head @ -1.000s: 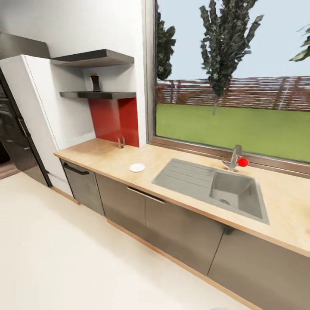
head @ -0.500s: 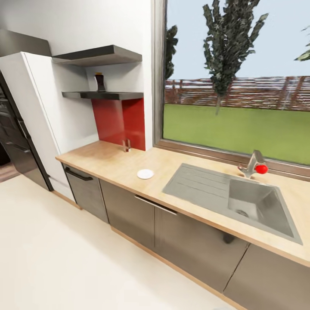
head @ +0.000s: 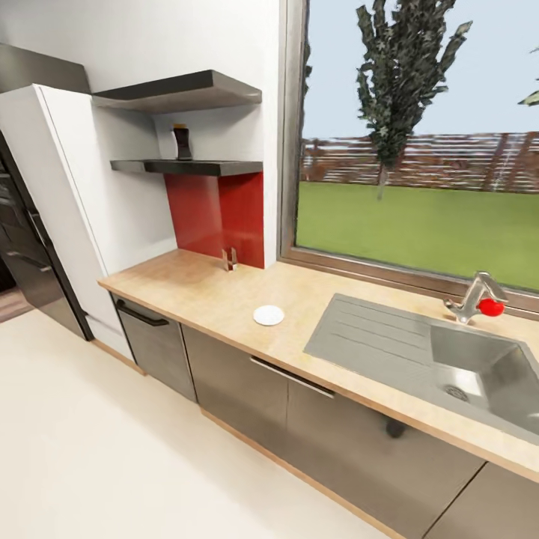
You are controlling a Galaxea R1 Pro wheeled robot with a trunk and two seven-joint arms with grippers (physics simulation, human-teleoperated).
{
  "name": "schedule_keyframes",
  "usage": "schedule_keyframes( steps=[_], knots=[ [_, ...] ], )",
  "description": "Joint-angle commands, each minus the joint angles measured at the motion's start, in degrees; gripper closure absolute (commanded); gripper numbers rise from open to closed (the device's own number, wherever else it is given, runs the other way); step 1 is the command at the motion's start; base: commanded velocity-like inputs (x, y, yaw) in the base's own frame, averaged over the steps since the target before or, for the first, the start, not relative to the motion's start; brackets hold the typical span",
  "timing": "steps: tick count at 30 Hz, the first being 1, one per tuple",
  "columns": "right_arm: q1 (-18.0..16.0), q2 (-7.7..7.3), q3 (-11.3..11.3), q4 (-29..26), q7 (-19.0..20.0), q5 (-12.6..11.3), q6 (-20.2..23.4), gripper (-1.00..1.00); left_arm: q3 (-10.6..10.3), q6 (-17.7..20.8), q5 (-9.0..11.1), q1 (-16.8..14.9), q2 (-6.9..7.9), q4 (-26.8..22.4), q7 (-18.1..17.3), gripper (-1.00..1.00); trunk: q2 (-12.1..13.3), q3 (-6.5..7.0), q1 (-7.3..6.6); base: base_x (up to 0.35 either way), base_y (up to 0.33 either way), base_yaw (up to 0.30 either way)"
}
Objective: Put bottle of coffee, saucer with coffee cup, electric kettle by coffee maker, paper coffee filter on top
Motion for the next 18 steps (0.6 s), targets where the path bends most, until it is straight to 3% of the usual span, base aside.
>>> schedule_keyframes(
  steps=[1,11,18],
  knots=[
    [-0.04,0.03,-0.44,-0.04,-0.19,0.60,0.17,-1.00,0.10,-0.08,-0.03,0.01,0.00,-0.09,0.07,-1.00,-0.11,-0.11,0.06,0.242,0.249,0.000],
    [-0.04,0.21,-0.42,-0.05,-0.27,0.56,0.10,-1.00,0.10,-0.28,0.00,0.04,0.05,-0.09,0.07,-1.00,-0.11,0.08,0.06,0.235,0.261,0.000],
    [-0.04,0.21,-0.43,-0.05,-0.27,0.55,0.10,-1.00,0.10,-3.52,0.01,0.07,0.06,0.10,0.15,-1.00,-0.11,0.66,0.06,0.211,0.279,0.000]
  ],
)
